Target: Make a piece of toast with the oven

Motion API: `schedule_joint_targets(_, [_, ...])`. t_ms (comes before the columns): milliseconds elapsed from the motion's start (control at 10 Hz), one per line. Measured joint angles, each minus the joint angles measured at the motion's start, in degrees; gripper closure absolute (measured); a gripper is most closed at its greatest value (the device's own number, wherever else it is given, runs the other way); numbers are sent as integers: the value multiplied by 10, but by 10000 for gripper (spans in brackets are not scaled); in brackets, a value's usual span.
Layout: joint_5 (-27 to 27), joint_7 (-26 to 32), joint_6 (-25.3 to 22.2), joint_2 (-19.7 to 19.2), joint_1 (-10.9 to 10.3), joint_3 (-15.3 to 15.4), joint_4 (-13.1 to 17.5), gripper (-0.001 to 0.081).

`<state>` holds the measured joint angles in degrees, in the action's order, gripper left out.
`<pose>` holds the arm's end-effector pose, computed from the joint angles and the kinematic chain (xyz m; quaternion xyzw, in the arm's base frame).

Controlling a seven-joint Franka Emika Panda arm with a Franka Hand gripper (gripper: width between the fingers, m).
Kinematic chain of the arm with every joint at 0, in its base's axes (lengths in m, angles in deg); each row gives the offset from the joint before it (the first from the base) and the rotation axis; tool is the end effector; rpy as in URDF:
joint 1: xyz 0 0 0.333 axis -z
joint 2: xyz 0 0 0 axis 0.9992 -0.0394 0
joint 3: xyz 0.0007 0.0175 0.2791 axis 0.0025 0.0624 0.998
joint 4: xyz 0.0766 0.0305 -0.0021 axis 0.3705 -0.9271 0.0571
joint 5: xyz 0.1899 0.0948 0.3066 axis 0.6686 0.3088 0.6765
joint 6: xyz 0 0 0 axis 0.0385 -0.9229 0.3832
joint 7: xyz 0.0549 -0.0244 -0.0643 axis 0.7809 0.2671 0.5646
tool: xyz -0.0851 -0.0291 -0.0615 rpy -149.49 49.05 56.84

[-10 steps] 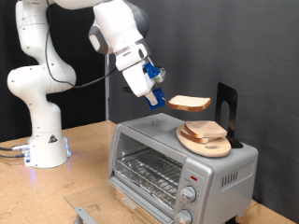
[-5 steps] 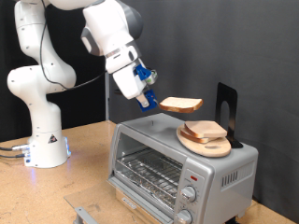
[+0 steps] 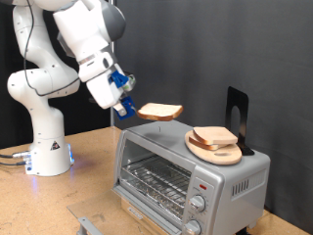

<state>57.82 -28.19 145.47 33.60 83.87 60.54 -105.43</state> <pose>0.3991 -0.0036 0.4161 -0.9656 -0.0182 -0.1645 0.2006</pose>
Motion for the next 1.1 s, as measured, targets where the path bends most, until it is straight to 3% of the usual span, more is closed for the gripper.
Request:
schedule_joint_targets(500, [-21, 9, 13, 60, 58, -17, -53, 381])
schedule_joint_targets(800, [-21, 22, 7, 63, 58, -22, -57, 381])
schedule_joint_targets(1100, [-19, 55, 65, 48, 60, -33, -94, 381])
